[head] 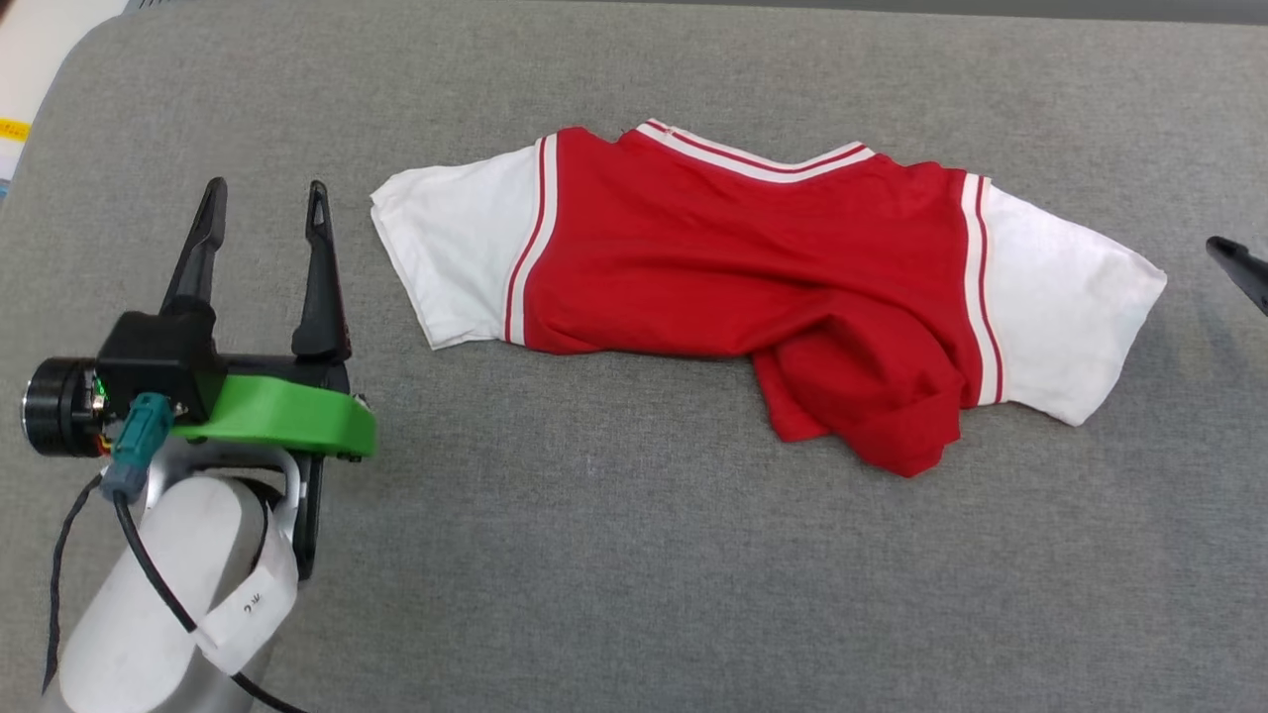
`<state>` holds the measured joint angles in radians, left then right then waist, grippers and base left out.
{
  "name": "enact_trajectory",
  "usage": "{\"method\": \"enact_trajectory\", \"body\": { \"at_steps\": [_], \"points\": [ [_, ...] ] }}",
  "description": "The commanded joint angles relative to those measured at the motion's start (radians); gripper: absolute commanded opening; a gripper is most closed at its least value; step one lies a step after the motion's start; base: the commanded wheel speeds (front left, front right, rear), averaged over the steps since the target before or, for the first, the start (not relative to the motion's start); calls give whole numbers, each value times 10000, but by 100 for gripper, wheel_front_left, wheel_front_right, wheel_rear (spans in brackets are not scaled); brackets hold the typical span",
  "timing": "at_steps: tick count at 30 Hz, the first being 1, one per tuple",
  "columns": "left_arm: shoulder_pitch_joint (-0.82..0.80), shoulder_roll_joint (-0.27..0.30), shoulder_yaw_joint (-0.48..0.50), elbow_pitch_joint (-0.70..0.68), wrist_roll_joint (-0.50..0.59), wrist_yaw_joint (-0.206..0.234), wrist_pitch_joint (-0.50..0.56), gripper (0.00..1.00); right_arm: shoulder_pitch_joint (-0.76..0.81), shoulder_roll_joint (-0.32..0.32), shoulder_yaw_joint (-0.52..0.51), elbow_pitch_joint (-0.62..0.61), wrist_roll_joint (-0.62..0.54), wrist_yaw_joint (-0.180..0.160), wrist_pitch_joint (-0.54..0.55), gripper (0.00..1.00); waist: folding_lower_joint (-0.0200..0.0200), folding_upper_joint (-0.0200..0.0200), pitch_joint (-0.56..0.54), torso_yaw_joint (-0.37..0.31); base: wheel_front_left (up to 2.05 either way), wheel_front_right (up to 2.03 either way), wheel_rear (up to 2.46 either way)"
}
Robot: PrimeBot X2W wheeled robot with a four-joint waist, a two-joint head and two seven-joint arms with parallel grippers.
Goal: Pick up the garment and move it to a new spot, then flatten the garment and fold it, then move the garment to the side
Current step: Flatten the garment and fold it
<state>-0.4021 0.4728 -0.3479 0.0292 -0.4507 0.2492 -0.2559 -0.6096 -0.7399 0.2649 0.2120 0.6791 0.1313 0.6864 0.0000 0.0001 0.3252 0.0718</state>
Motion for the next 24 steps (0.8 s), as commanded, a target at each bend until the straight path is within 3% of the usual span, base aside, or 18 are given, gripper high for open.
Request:
{"method": "enact_trajectory", "body": {
  "at_steps": [1,8,15,22,23,24],
  "points": [
    [265,-152,131,-163,229,-61,-58,100,-281,-66,206,102,184,-6,359,100,0,-1,229,170,0,0,0],
    [513,-730,712,-404,887,-595,-58,100,-1264,121,1039,895,346,-6,1249,100,0,-1,870,410,0,0,0],
    [193,-1231,1193,-239,1362,-1152,-58,100,-1767,563,1746,2073,228,-6,1108,100,0,-1,1354,607,0,0,0],
    [176,-1705,1647,151,1729,-1583,-58,100,-1260,557,2712,2729,494,-6,737,100,0,-1,1360,621,0,0,0],
    [189,-1757,1746,224,1776,-1646,-58,100,-1255,523,2835,2714,498,-6,540,40,0,-1,1324,581,0,0,0],
    [200,-1794,1823,284,1814,-1696,-58,100,-1272,492,2916,2682,502,-6,345,7,0,-1,1288,546,0,0,0]
  ]
}}
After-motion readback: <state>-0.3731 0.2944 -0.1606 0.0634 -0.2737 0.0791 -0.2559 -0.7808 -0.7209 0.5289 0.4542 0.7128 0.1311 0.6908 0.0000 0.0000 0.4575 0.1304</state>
